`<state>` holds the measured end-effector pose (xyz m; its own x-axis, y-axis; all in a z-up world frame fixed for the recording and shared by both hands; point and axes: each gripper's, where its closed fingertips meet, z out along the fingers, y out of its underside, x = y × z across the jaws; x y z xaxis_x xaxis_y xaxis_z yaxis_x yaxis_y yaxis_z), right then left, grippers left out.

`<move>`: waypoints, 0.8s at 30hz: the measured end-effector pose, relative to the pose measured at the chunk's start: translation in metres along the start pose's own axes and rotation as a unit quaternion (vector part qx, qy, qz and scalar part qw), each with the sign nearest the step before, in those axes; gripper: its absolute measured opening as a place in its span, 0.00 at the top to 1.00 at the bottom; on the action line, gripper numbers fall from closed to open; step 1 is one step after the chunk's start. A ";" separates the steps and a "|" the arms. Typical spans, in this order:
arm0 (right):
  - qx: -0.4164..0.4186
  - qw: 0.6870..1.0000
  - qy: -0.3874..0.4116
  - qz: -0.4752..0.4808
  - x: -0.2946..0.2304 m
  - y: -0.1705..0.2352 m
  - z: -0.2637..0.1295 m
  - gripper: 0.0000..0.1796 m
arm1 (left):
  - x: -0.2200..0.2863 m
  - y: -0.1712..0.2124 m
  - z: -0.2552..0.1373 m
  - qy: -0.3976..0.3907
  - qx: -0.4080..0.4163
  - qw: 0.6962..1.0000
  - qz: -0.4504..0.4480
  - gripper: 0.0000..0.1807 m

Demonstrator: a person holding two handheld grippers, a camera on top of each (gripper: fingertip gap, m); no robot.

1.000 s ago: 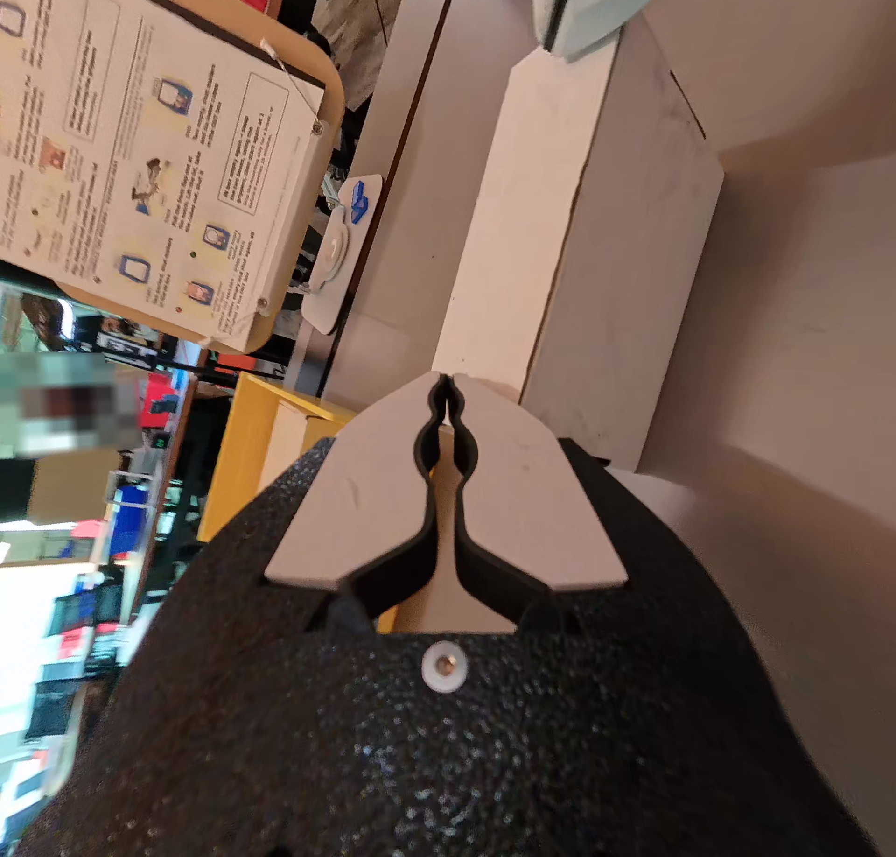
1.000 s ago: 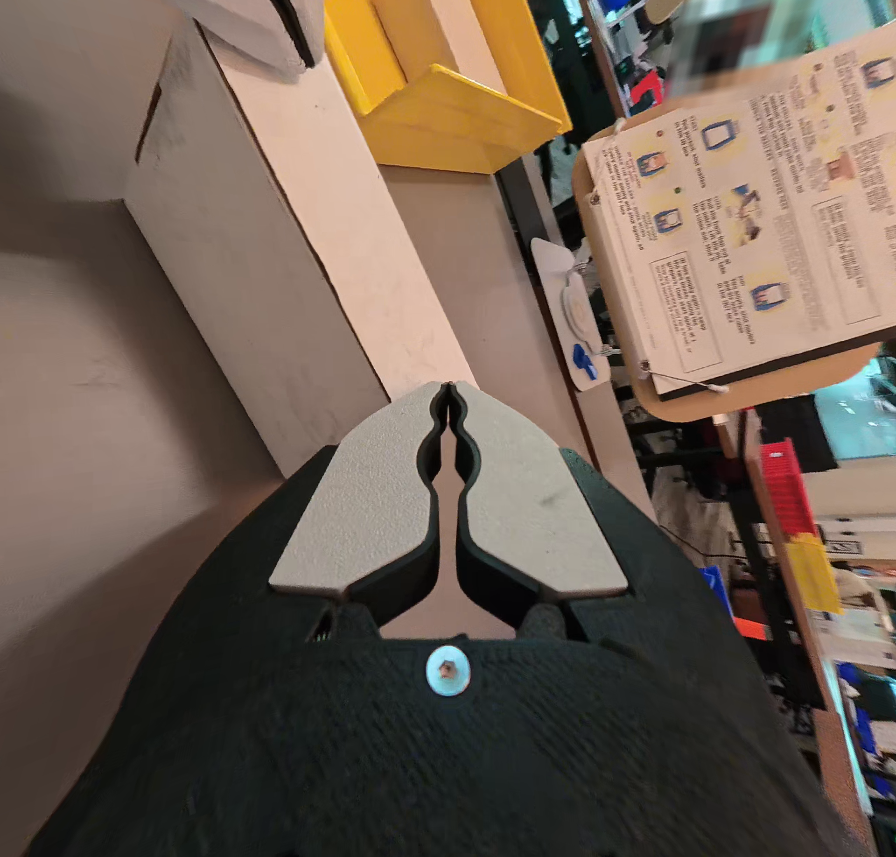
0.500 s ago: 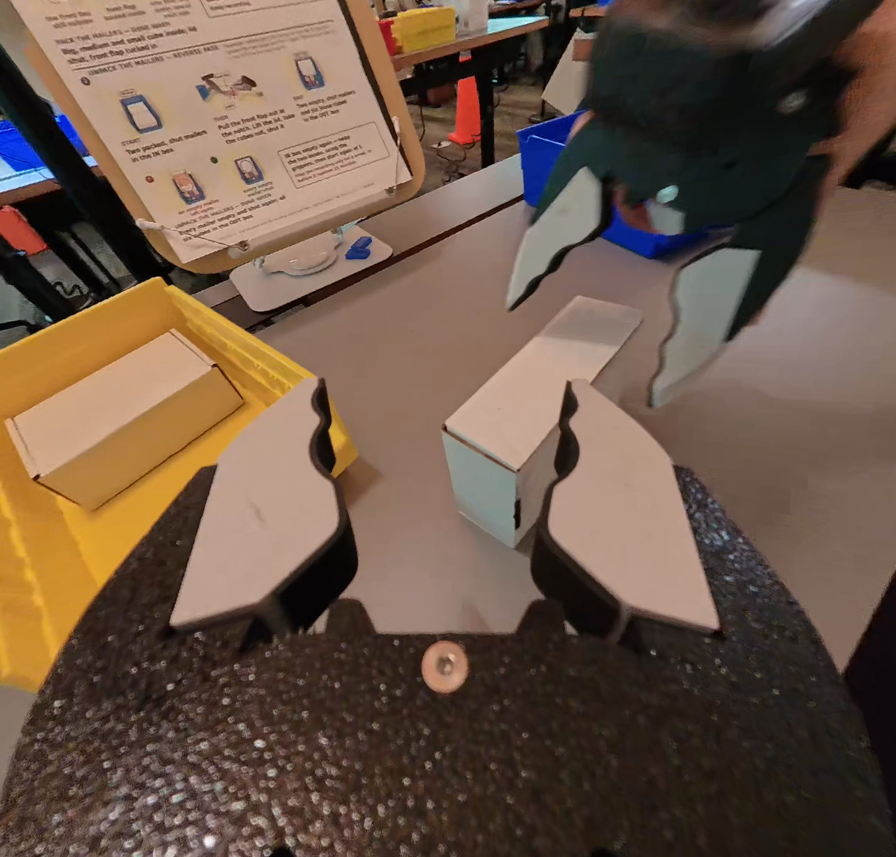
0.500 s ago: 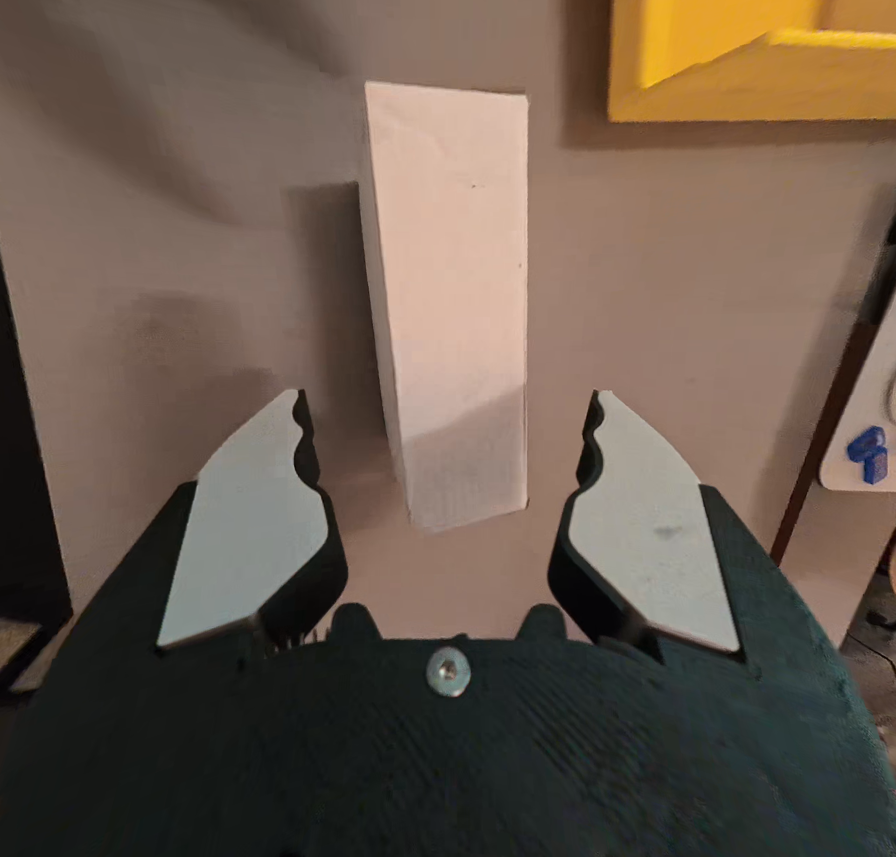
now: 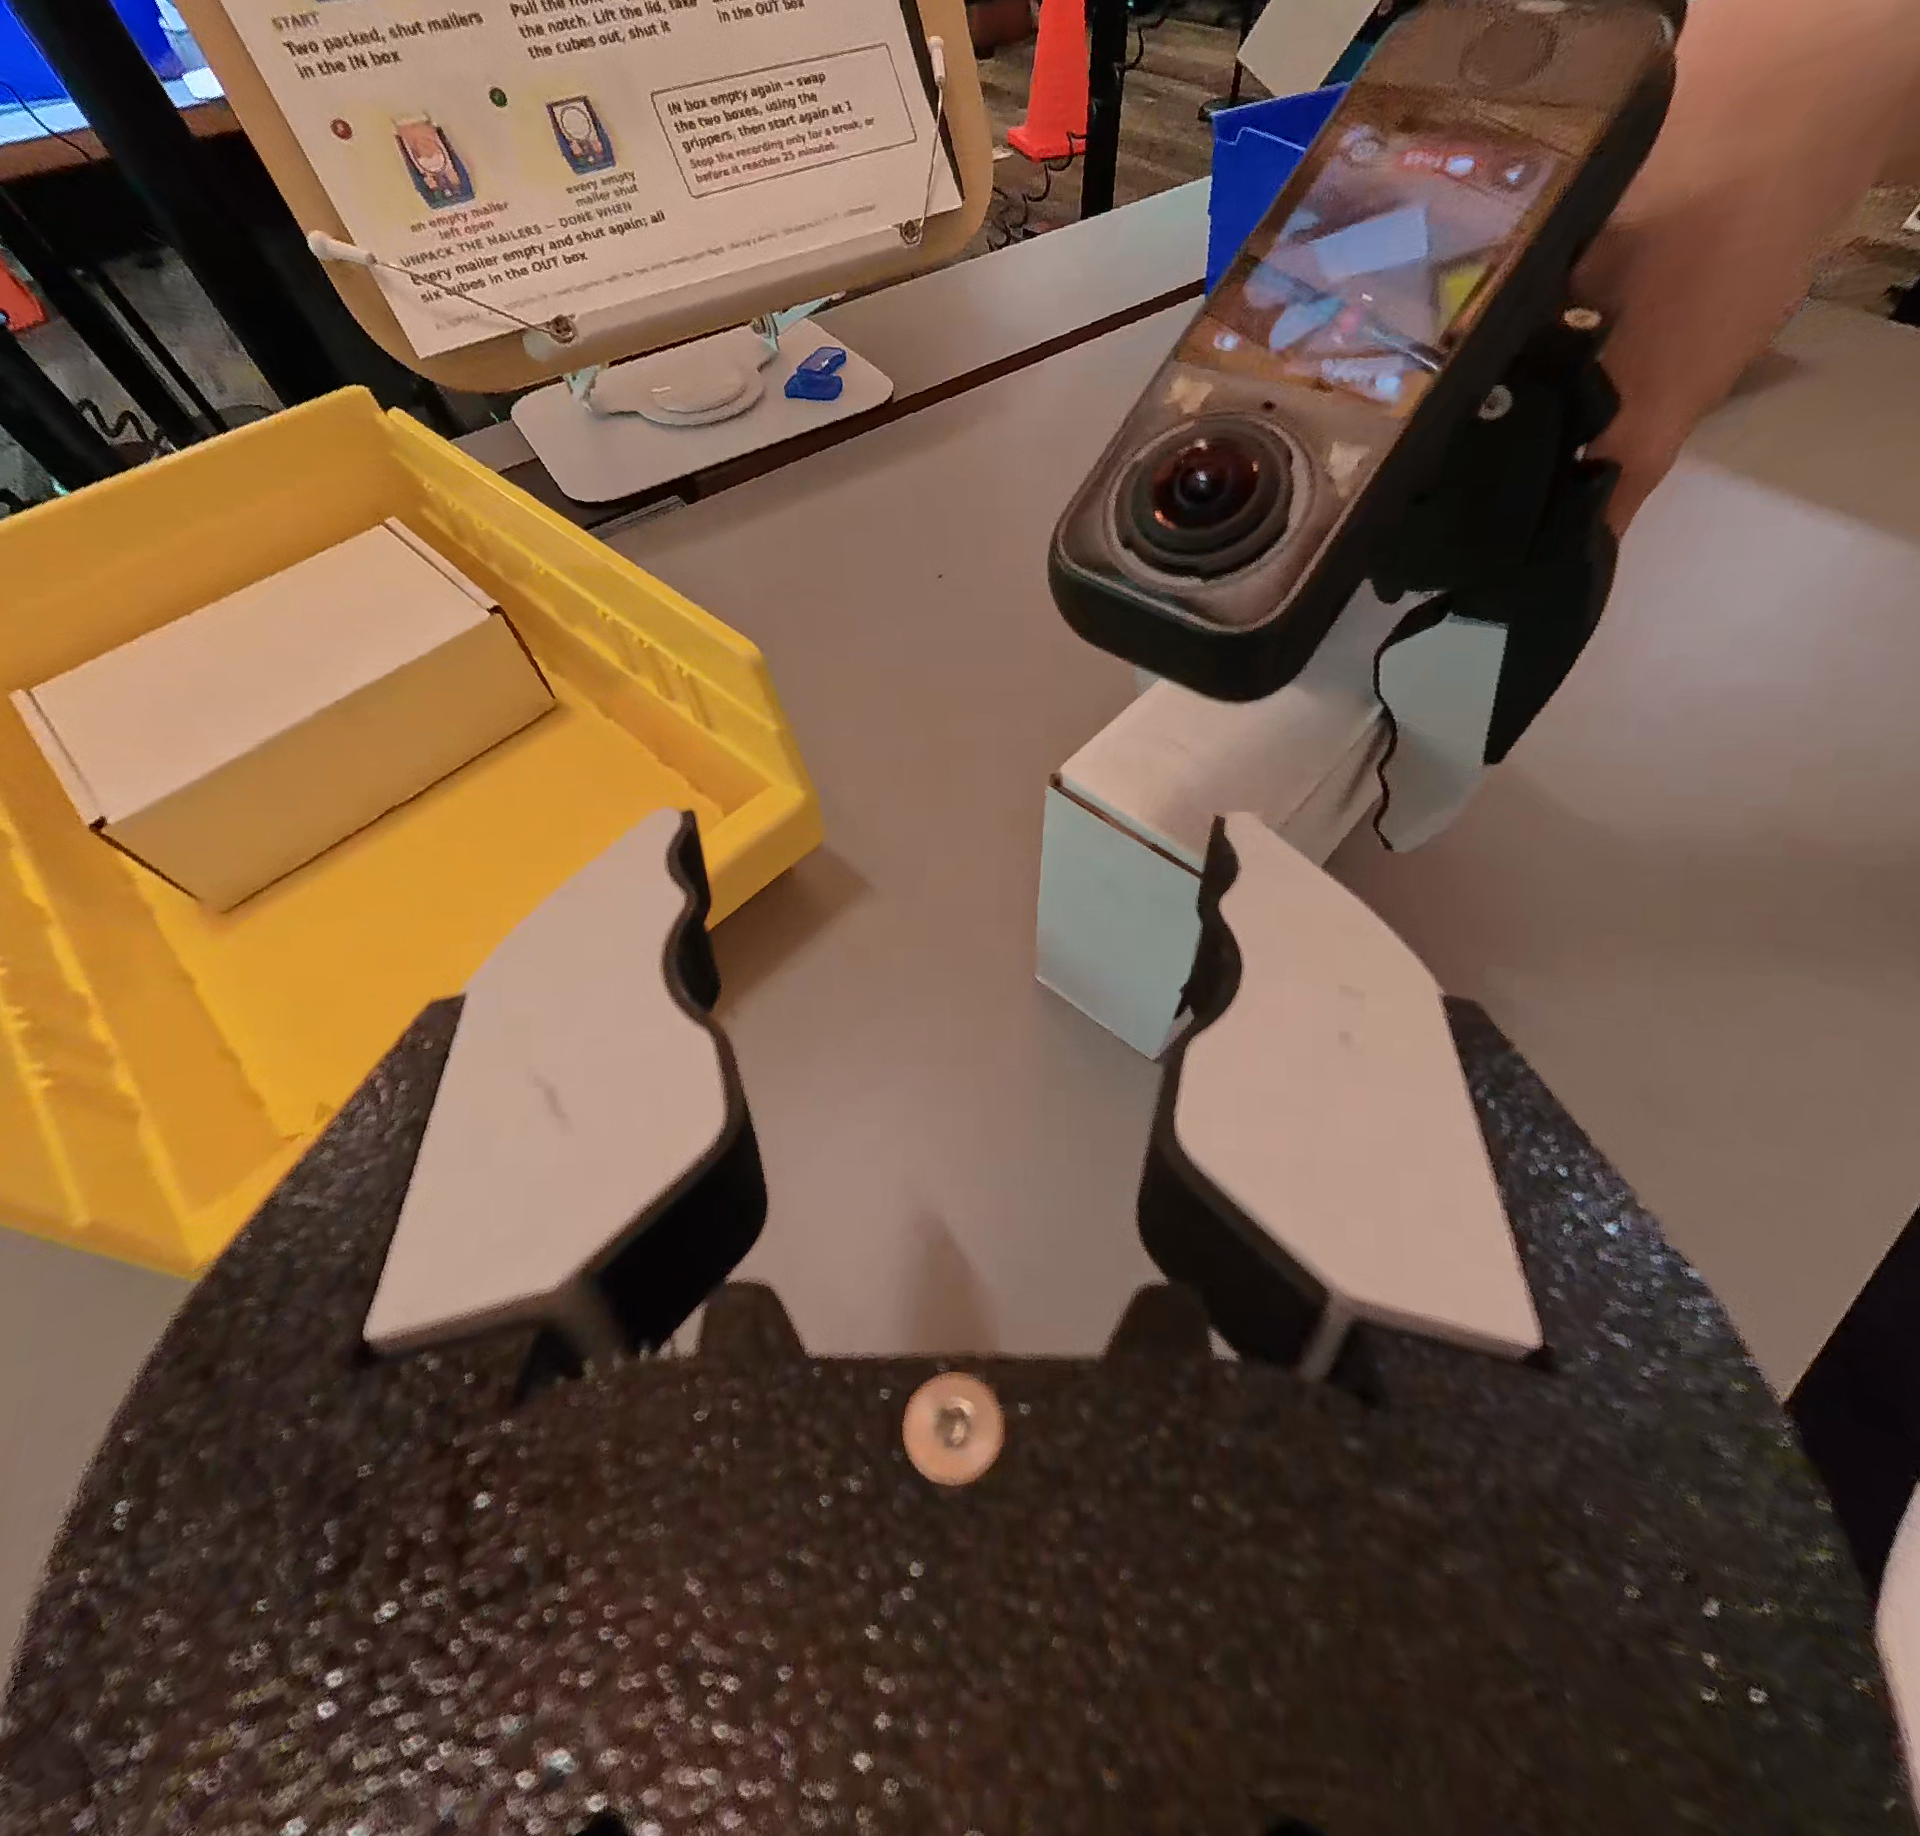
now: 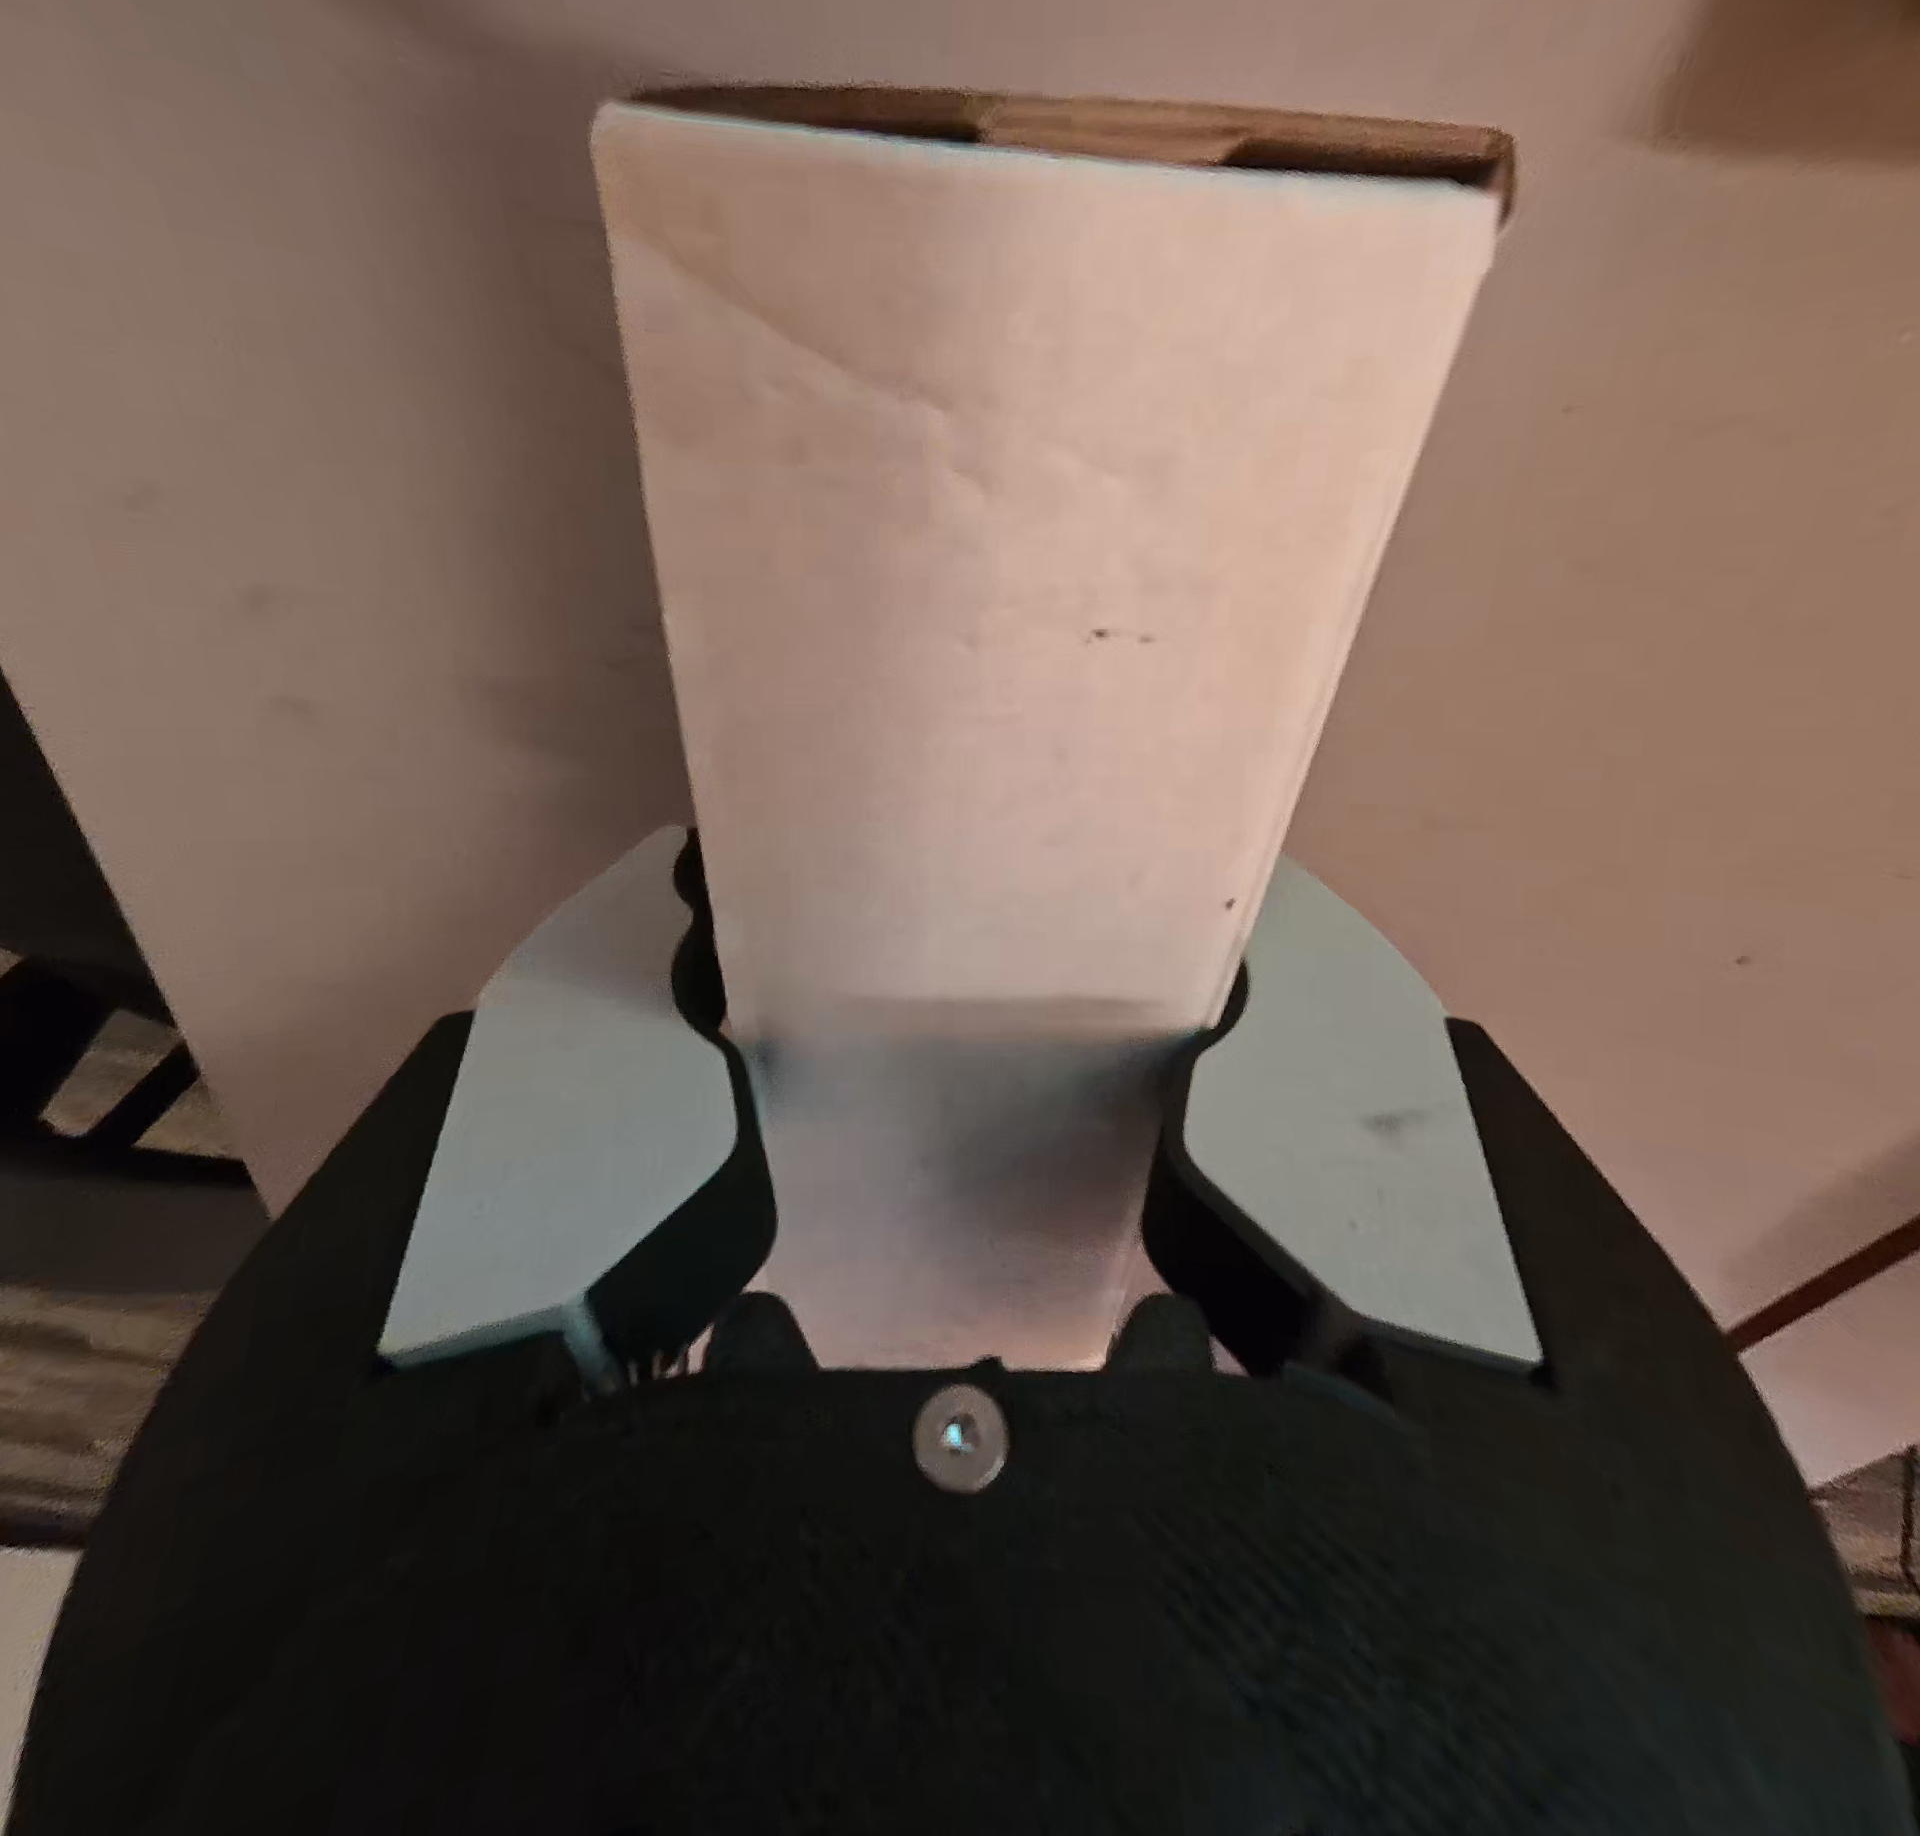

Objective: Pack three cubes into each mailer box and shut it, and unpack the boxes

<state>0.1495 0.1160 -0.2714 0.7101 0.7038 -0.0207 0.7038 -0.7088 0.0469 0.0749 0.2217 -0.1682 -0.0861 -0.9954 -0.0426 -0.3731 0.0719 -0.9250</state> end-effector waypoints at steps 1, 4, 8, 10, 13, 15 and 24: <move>0.004 1.000 -0.013 0.002 -0.003 -0.001 -0.002 0.55 | 0.000 0.001 0.001 0.000 -0.002 1.000 0.000 0.51; 0.020 0.999 -0.026 0.003 -0.011 -0.001 -0.011 0.57 | 0.001 0.004 0.003 0.000 -0.012 1.000 0.007 0.51; 0.028 0.999 0.028 -0.005 -0.009 0.029 -0.053 0.58 | 0.004 0.009 0.005 -0.001 -0.025 1.000 0.018 0.52; 0.015 0.997 0.075 0.013 0.001 0.063 -0.084 0.58 | 0.005 0.010 0.005 -0.003 -0.028 0.999 0.024 0.52; -0.069 0.978 0.186 0.062 0.029 0.150 -0.134 0.58 | 0.004 0.012 0.008 -0.005 -0.033 0.999 0.025 0.53; -0.104 0.960 0.236 0.110 0.043 0.212 -0.159 0.58 | 0.005 0.014 0.012 -0.003 -0.037 0.999 0.021 0.54; -0.146 0.869 0.401 0.251 0.094 0.434 -0.130 0.58 | 0.020 0.029 0.032 0.016 -0.074 0.997 0.034 0.55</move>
<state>0.5193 -0.1198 -0.1229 0.6033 0.1997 0.7721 0.1919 -0.9761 0.1025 0.0922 0.2023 -0.2085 -0.1446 -0.9855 -0.0886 -0.4973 0.1498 -0.8545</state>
